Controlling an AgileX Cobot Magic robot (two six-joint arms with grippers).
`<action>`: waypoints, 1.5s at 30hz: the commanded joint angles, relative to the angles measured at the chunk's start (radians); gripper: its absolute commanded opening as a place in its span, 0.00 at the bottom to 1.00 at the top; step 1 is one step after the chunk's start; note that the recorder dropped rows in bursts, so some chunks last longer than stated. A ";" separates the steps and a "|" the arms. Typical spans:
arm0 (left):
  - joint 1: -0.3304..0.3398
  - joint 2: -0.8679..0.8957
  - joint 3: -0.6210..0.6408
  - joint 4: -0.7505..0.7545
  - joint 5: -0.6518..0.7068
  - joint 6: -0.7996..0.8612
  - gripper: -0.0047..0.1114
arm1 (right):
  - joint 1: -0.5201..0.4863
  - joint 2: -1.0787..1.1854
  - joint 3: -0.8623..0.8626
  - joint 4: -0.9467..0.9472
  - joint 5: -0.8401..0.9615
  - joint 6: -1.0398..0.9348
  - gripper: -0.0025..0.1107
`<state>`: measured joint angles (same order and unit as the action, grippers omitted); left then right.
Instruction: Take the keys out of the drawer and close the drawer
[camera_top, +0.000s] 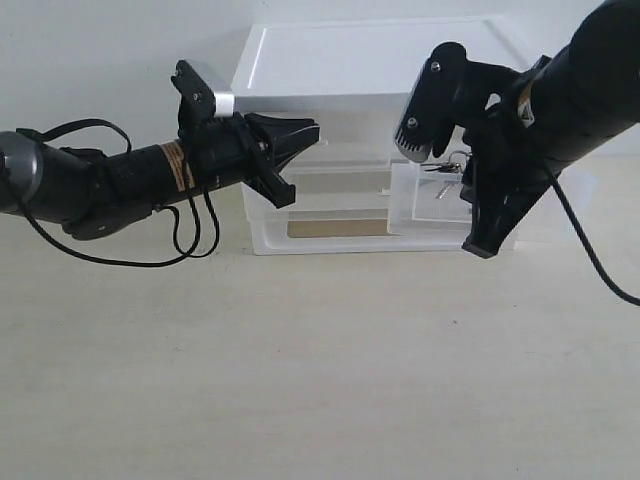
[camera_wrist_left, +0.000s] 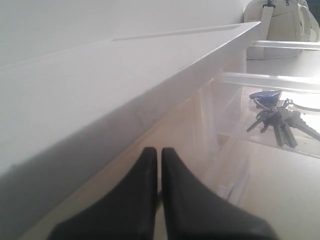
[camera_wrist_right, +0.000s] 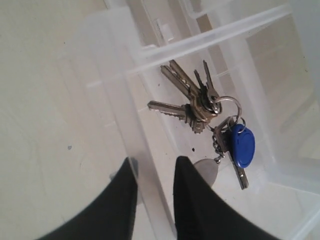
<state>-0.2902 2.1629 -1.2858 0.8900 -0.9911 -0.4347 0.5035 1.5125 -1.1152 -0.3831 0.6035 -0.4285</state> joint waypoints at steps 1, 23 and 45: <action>0.002 0.014 -0.023 -0.113 0.180 0.012 0.08 | -0.005 -0.026 -0.004 0.004 0.026 0.035 0.02; 0.002 0.014 -0.023 -0.109 0.180 0.012 0.08 | -0.005 -0.026 -0.004 -0.120 0.073 0.024 0.15; 0.002 0.014 -0.023 -0.109 0.184 0.012 0.08 | -0.003 -0.224 -0.004 0.065 0.021 0.061 0.46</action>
<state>-0.2949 2.1629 -1.2904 0.8900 -0.9724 -0.4347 0.5046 1.3467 -1.1152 -0.3958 0.6709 -0.4043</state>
